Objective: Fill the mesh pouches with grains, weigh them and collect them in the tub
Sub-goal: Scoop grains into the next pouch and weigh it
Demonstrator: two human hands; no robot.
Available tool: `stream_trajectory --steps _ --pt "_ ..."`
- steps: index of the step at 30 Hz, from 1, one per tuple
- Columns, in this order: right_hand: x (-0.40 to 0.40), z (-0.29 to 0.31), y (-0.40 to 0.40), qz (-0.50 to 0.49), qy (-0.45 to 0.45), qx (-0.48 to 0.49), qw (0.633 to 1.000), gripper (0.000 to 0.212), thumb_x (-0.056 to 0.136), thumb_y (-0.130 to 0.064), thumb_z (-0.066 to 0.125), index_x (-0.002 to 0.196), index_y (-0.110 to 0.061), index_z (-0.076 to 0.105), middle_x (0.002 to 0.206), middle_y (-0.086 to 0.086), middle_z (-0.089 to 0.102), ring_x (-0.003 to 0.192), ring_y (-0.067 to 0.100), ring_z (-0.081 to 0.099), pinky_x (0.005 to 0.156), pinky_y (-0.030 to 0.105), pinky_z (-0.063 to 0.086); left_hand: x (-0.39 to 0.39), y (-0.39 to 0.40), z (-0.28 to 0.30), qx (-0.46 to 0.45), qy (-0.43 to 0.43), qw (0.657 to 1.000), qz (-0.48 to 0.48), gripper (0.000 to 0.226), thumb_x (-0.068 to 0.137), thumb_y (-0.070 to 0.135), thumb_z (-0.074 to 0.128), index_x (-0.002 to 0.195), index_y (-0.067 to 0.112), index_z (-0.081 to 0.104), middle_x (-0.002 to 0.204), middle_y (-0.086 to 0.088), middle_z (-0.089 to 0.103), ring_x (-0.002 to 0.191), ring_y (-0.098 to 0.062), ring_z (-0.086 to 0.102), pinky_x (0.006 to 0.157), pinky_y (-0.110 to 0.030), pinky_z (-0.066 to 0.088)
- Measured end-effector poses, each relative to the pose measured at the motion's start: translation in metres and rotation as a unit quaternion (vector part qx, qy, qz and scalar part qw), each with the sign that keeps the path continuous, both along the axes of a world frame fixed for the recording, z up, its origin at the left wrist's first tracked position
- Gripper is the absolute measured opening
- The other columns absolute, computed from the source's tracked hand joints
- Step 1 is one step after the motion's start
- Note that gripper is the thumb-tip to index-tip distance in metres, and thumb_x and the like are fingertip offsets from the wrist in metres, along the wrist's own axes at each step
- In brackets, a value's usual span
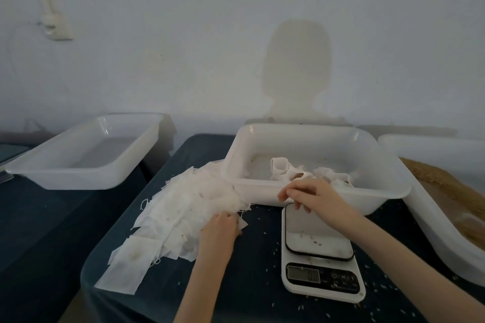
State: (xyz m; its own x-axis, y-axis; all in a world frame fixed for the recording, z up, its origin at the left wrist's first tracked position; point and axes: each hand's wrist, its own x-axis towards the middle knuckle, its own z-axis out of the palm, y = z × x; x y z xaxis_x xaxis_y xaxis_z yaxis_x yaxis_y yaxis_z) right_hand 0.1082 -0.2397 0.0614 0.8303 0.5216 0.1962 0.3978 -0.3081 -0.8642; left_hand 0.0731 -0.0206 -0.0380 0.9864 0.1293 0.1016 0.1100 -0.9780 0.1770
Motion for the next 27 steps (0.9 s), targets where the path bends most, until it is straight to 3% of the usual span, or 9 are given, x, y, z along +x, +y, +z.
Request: stream_trajectory --steps 3,5,9,12,15,17,21,24,27 --pt "-0.007 -0.01 0.009 0.018 0.028 -0.022 0.999 0.027 0.093 -0.007 0.055 0.082 -0.024 0.073 0.082 -0.011 0.072 0.06 -0.004 0.053 0.057 0.009 0.041 0.0 0.0 0.004 0.038 -0.014 0.999 0.002 0.017 0.096 0.016 0.049 0.109 0.018 0.06 0.108 0.001 0.058 0.095 -0.015 0.057 0.081 -0.025 0.046" --pt "-0.011 -0.017 0.013 0.019 0.046 -0.031 0.998 0.026 0.094 -0.008 0.055 0.083 -0.024 0.073 0.087 -0.005 0.073 0.059 -0.005 0.053 0.056 0.007 0.04 -0.001 0.001 0.006 0.023 -0.038 0.999 0.013 0.018 0.097 0.019 0.047 0.102 0.021 0.063 0.102 0.003 0.062 0.09 -0.014 0.059 0.076 -0.024 0.044" --pt "-0.016 -0.033 0.019 0.025 0.064 -0.053 0.996 0.023 0.095 -0.01 0.053 0.087 -0.024 0.07 0.087 -0.007 0.071 0.062 -0.009 0.056 0.054 0.006 0.04 -0.007 0.002 0.011 -0.113 -0.118 0.986 0.041 0.023 0.096 0.035 0.051 0.085 0.025 0.069 0.085 0.01 0.064 0.08 -0.01 0.059 0.066 -0.019 0.041" --pt "-0.017 -0.044 0.028 0.015 0.07 -0.08 0.994 0.017 0.095 -0.016 0.054 0.098 -0.028 0.065 0.093 -0.008 0.07 0.066 -0.002 0.059 0.056 0.009 0.042 -0.015 -0.008 0.028 -0.253 -0.193 0.947 0.047 0.014 0.091 0.031 0.061 0.094 0.025 0.073 0.082 0.019 0.063 0.073 0.003 0.057 0.064 -0.007 0.039" --pt "-0.017 -0.049 0.04 -0.007 0.077 -0.049 0.996 0.013 0.097 -0.022 0.052 0.105 -0.029 0.059 0.096 -0.007 0.069 0.071 0.001 0.061 0.059 0.015 0.048 -0.02 -0.023 0.043 -0.345 -0.198 0.917 0.013 0.01 0.087 0.026 0.067 0.093 0.026 0.074 0.078 0.023 0.064 0.075 0.007 0.061 0.069 -0.003 0.044" --pt "-0.018 -0.048 0.045 -0.022 0.072 -0.017 0.997 0.011 0.098 -0.028 0.049 0.102 -0.027 0.06 0.088 -0.008 0.068 0.068 0.0 0.061 0.059 0.014 0.048 -0.022 -0.033 0.048 -0.385 -0.205 0.9 -0.004 0.01 0.086 0.023 0.067 0.09 0.03 0.073 0.077 0.024 0.066 0.078 0.009 0.062 0.071 -0.004 0.045" --pt "-0.018 -0.045 0.05 -0.041 0.031 -0.019 0.999 0.025 0.099 -0.032 0.048 0.085 -0.02 0.064 0.073 -0.005 0.064 0.062 -0.001 0.059 0.058 0.017 0.047 -0.021 -0.041 0.05 -0.383 -0.194 0.903 -0.016 0.019 0.089 0.013 0.062 0.099 0.026 0.072 0.084 0.02 0.067 0.078 0.007 0.062 0.073 -0.008 0.049" --pt "-0.018 -0.046 0.05 -0.056 0.04 -0.032 0.997 0.039 0.101 -0.033 0.043 0.091 -0.003 0.066 0.081 0.013 0.069 0.068 0.015 0.064 0.061 0.025 0.051 -0.021 -0.04 0.056 -0.361 -0.177 0.914 -0.047 0.018 0.088 0.012 0.064 0.102 0.02 0.072 0.084 0.017 0.066 0.074 0.015 0.059 0.07 -0.002 0.044" --pt "-0.017 -0.048 0.046 -0.072 0.035 -0.072 0.994 0.03 0.099 -0.021 0.043 0.089 -0.005 0.065 0.079 0.009 0.071 0.069 0.017 0.068 0.065 0.03 0.056 -0.025 -0.041 0.06 -0.291 -0.2 0.935 -0.01 0.014 0.087 0.012 0.063 0.096 0.021 0.069 0.083 0.011 0.066 0.071 0.005 0.058 0.065 -0.004 0.043"
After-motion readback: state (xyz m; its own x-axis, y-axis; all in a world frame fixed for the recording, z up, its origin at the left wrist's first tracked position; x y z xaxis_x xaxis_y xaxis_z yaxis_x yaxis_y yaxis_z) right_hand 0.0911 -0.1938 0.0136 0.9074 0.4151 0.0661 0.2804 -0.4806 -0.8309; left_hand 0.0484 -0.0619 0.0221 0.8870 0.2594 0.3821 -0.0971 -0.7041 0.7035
